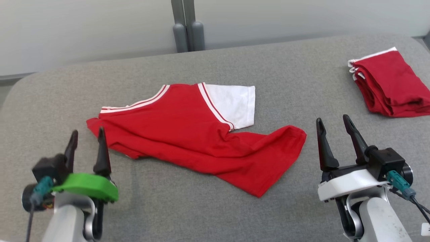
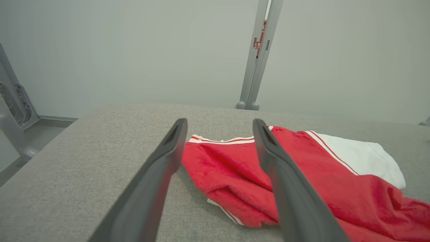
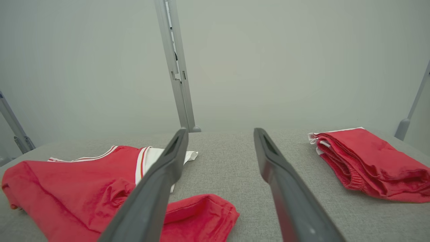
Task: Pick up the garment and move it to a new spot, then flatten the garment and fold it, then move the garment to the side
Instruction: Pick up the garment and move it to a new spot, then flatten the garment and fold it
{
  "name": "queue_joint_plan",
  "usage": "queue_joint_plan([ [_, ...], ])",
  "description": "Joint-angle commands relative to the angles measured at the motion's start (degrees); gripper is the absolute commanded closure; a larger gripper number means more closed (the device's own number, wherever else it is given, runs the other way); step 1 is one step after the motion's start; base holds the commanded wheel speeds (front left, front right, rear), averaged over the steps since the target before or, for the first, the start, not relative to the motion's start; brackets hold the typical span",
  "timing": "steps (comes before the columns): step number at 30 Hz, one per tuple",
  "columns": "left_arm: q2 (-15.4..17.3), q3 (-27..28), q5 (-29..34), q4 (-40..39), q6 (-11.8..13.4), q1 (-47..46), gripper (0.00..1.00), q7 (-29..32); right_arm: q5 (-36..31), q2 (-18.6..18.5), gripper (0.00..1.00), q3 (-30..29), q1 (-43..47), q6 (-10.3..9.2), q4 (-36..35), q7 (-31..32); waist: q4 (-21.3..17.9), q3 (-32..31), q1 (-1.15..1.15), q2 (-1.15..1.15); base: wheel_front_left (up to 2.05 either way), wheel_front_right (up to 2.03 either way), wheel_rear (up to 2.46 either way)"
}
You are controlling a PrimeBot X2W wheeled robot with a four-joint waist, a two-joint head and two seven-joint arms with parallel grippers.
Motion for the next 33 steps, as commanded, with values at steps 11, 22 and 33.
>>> queue_joint_plan([
  [11, -4.69, 3.34, 5.25, -11.5, 1.91, 15.48, 0.0, 0.01, 0.23, -0.04, 0.0, 2.16, 3.99, -0.08, 2.13, -0.18, 3.34, -5.33, 0.0, 0.0, 0.0, 0.0, 0.0],
  [22, -7.91, 3.92, 6.14, -13.02, 1.56, 19.02, 0.0, 0.01, 2.5, -0.09, 0.0, 4.29, 6.4, -0.09, 2.64, -0.18, 4.34, -5.19, 0.0, 0.0, 0.0, 0.0, 0.0],
  [33, -8.47, 4.31, 7.71, -12.37, 0.86, 18.15, 0.0, 0.01, 1.97, -0.08, 0.0, 3.66, 5.53, -0.08, 3.09, -0.18, 4.35, -4.52, 0.0, 0.0, 0.0, 0.0, 0.0],
])
